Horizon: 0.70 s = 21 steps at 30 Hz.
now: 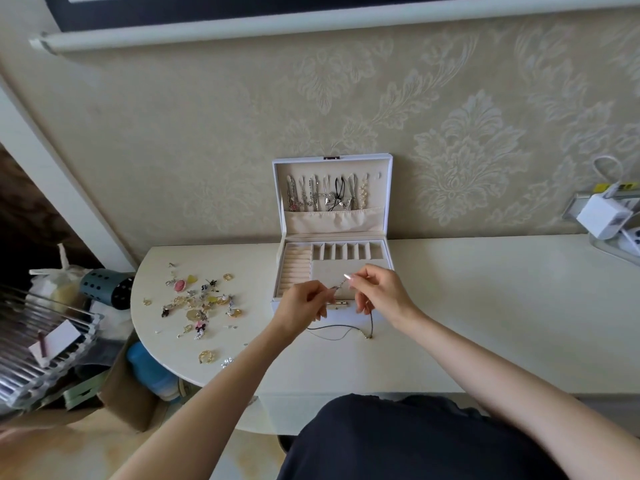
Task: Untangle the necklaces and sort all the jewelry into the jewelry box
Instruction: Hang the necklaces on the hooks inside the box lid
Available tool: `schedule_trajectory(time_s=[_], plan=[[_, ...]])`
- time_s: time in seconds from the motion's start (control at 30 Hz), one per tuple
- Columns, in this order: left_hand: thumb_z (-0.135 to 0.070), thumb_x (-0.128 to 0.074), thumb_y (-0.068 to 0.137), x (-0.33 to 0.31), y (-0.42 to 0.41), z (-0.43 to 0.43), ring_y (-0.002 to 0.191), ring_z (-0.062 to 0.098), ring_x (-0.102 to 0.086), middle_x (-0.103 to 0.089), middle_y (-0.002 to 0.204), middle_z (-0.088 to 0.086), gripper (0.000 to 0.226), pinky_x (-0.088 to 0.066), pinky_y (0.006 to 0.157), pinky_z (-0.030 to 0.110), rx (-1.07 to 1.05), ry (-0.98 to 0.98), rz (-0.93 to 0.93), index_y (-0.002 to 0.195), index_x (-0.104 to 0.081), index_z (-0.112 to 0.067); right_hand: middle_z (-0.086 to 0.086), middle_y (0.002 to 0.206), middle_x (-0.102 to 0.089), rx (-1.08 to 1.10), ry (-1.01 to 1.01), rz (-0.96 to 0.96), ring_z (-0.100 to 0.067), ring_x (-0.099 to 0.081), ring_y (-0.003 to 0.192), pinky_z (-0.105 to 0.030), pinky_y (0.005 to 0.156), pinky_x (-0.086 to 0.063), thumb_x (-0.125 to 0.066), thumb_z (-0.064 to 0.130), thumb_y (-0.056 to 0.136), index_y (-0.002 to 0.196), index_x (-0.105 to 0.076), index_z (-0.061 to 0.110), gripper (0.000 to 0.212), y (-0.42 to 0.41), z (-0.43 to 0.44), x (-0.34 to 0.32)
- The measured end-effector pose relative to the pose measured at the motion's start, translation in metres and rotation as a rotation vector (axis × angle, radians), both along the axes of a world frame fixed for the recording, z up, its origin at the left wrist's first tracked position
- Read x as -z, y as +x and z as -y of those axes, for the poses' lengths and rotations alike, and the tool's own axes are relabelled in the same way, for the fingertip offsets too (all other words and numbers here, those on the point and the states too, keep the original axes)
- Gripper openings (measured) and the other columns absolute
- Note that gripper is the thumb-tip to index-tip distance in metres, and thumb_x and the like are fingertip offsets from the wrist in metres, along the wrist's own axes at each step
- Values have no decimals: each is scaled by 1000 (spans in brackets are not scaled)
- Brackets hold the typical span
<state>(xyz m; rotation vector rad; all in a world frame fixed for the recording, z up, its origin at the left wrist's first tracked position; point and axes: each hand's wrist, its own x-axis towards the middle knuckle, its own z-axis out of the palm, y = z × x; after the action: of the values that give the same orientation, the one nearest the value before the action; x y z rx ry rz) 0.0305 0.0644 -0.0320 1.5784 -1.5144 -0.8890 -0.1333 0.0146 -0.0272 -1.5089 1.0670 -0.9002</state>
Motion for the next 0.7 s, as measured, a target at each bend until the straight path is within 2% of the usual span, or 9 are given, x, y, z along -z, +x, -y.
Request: schedule_trajectory(time_s=[0.17,0.33,0.47,0.57,0.7], plan=[[-15,-47,98,-26,-12,11,46,5,-41,-51,52,-6,26,-34,48,16,4,-55,-234,82,-63,-3,-14,59,-63,-101,144,18,-20,-52,41,-22,42,-37,-53,18,95,84,-63,7,18,3,6,-16],[-17,-45,99,-55,-18,32,37,9,-40,-51,46,-2,27,-31,38,18,-21,-96,-383,78,-58,-5,-10,54,-62,-81,179,139,-17,-46,37,-20,40,-29,-49,20,97,84,-61,10,20,7,23,-46],[-18,-46,98,-81,-21,50,35,9,-40,-52,44,-2,26,-31,36,19,-23,-153,-398,80,-56,-3,-10,53,-62,-87,163,262,-16,-45,35,-19,36,-29,-49,18,97,83,-61,8,21,9,38,-73],[-17,-48,98,-100,-21,64,38,9,-39,-52,48,1,24,-29,37,18,-12,-190,-372,85,-58,1,-10,57,-62,-84,132,296,-17,-48,40,-22,39,-33,-48,17,97,85,-60,7,20,10,51,-91],[-17,-48,97,-121,-21,85,37,8,-37,-51,53,6,26,-27,37,15,1,-239,-317,76,-58,-5,-12,60,-61,-46,111,319,-19,-52,46,-26,45,-38,-47,16,97,83,-59,8,20,13,68,-104]])
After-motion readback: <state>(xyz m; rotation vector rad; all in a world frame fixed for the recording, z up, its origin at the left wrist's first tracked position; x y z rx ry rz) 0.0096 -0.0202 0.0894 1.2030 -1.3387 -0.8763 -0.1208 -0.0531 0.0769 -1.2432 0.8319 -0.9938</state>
